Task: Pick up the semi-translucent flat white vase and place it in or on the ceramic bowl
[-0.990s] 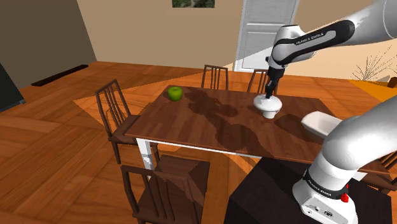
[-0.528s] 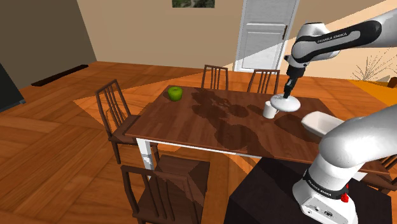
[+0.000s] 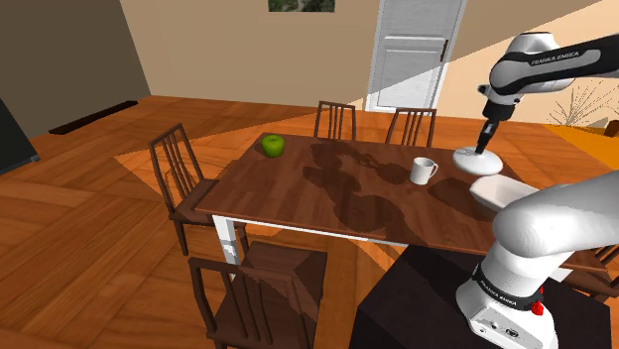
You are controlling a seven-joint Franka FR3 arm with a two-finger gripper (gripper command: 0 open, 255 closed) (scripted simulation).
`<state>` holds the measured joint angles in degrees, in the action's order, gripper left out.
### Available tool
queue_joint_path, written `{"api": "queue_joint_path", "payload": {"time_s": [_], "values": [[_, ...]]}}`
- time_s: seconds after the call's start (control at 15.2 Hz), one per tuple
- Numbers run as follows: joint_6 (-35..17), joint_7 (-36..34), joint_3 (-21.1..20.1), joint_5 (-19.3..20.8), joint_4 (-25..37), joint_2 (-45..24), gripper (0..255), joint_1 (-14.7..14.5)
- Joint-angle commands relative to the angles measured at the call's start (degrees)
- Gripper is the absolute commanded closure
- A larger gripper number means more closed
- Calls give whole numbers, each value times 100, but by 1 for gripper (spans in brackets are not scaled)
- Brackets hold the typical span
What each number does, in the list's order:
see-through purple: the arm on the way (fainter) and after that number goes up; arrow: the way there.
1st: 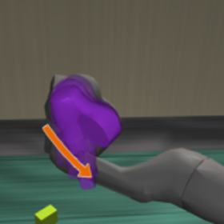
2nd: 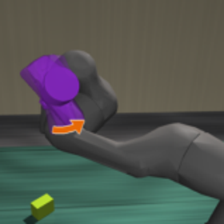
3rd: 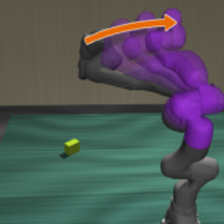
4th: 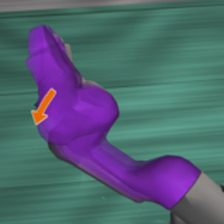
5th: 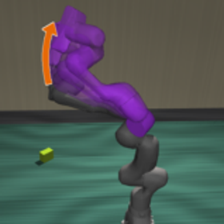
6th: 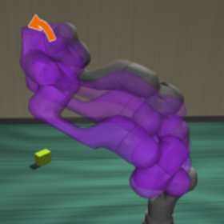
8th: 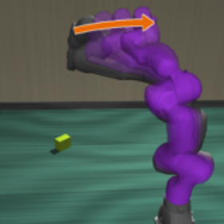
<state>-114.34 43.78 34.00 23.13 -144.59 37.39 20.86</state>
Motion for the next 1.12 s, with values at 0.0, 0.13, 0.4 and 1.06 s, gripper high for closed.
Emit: {"api": "queue_joint_path", "payload": {"time_s": [0.0,0.13,0.4,1.06], "values": [[77,280,196,116,72,63,255,130],[138,568,413,220,182,82,255,238],[237,1152,875,390,480,41,255,391],[9,1957,1746,591,811,-247,255,417]]}}
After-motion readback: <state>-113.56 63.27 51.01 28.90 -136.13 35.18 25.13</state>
